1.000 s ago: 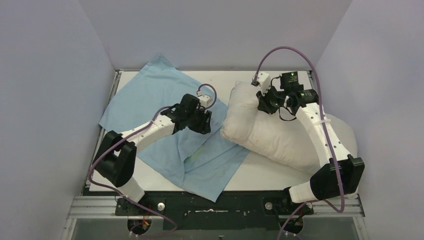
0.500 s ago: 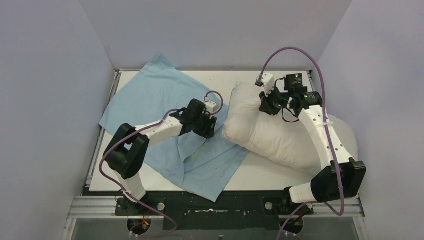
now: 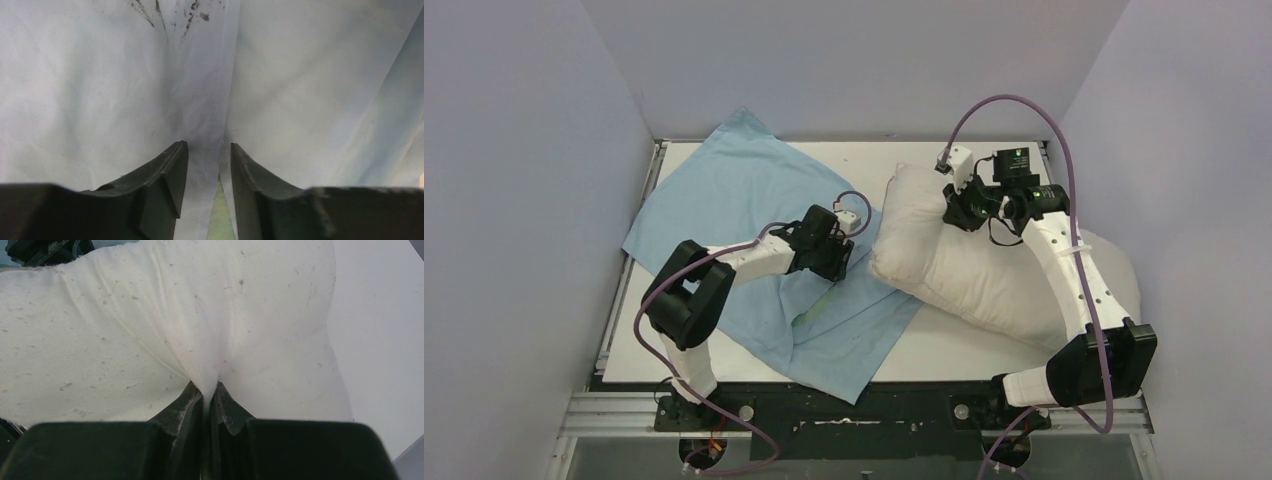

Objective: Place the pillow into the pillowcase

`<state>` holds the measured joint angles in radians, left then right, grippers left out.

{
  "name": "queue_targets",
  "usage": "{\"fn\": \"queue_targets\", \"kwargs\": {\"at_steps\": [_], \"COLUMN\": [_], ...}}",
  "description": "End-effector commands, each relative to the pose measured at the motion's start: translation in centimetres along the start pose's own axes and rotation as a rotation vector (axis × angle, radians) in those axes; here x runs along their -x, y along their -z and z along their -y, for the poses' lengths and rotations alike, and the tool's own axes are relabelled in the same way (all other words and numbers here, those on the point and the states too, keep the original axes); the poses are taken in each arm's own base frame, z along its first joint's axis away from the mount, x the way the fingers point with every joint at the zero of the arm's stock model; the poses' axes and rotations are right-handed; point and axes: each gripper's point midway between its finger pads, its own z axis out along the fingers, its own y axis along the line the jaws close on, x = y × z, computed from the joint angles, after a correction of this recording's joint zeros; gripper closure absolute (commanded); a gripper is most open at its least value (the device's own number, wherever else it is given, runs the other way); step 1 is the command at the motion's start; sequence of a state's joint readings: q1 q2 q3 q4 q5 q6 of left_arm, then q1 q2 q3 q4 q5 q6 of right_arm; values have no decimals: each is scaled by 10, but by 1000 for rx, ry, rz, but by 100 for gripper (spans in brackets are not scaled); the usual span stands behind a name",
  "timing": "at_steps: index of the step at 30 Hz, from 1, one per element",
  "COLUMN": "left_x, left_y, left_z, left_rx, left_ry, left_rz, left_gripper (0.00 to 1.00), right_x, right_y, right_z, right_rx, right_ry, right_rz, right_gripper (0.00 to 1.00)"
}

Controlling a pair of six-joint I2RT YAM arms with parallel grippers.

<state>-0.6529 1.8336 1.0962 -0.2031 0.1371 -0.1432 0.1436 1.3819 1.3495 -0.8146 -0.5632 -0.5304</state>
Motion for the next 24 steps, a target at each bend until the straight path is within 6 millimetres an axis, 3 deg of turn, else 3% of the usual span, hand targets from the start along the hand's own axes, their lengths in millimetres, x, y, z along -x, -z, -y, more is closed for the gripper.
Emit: {"fn": "queue_targets", "kwargs": {"at_steps": [1, 5, 9, 14, 21, 24], "left_x": [24, 37, 53, 82, 108, 113], "left_y": [2, 10, 27, 52, 77, 84], "left_z": [1, 3, 10, 19, 29, 27], "left_rx": [1, 0, -20, -49, -97, -96], "left_ry": [-39, -58, -59, -10, 28, 38], "left_rz": [93, 128, 166, 243, 321, 331], "left_gripper": [70, 100, 100, 100, 100, 100], "right_x": [22, 20, 24, 28, 6, -1], "right_y": [22, 22, 26, 27, 40, 49], "right_z": [17, 14, 4, -25, -84, -95], "right_rx": [-102, -95, -81, -44, 70, 63], "right_ry": [40, 32, 36, 68, 158, 179], "right_rz": [76, 73, 91, 30, -102, -136], "right_gripper": [100, 100, 100, 100, 100, 100]}}
